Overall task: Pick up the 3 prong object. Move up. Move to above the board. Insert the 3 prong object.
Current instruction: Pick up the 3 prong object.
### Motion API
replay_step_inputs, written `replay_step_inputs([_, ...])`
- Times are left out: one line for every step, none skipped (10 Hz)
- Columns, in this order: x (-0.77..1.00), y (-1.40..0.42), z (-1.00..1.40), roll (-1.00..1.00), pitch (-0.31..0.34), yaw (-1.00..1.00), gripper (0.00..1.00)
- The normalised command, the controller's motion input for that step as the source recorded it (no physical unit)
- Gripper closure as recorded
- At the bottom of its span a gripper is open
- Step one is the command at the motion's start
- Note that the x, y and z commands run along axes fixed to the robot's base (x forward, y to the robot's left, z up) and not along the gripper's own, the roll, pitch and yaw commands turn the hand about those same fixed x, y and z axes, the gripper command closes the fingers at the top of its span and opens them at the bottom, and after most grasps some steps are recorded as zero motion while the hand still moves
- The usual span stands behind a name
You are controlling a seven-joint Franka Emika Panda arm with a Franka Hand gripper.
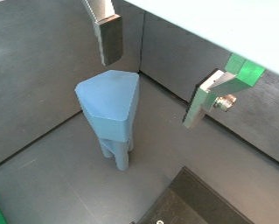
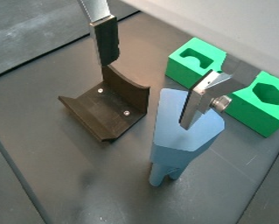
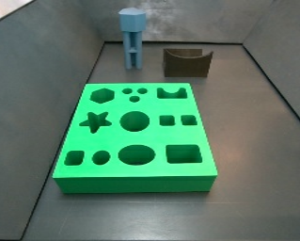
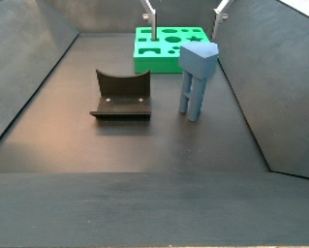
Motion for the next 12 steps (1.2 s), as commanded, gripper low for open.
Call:
replay_step_inputs([-0.45,0.00,-0.05,0.00,-0.086,0.00,0.00])
replay_step_inputs([-0.51,0.05,-0.05,0.00,-0.067,0.00,0.00])
replay_step_inputs([-0.31,0.12,0.00,0.00,-0.011,0.00,0.00])
replay_step_inputs([-0.30,0.15,0.00,0.00,-0.004,0.00,0.00])
replay_step_inputs([-0.09,0.01,0.00,-0.07,-0.074,0.00,0.00])
replay_step_inputs([0.00,0.00,0.00,-0.08,-0.061,0.00,0.00])
replay_step_inputs([0.00,-0.01,-0.14,-0.09,-0.107,0.00,0.00])
replay_step_inputs([-0.02,-0.06,-0.26,-0.06,-0.103,0.00,0.00])
replay_step_inputs([-0.01,-0.07,-0.23,-0.07,-0.110,0.00,0.00])
replay_step_inputs([-0.05,-0.05,-0.21,-0.09,-0.121,0.00,0.00])
replay_step_inputs([-0.03,0.00,-0.17,-0.07,-0.089,0.00,0.00])
replay_step_inputs([-0.07,-0.02,-0.21,-0.06,-0.096,0.00,0.00])
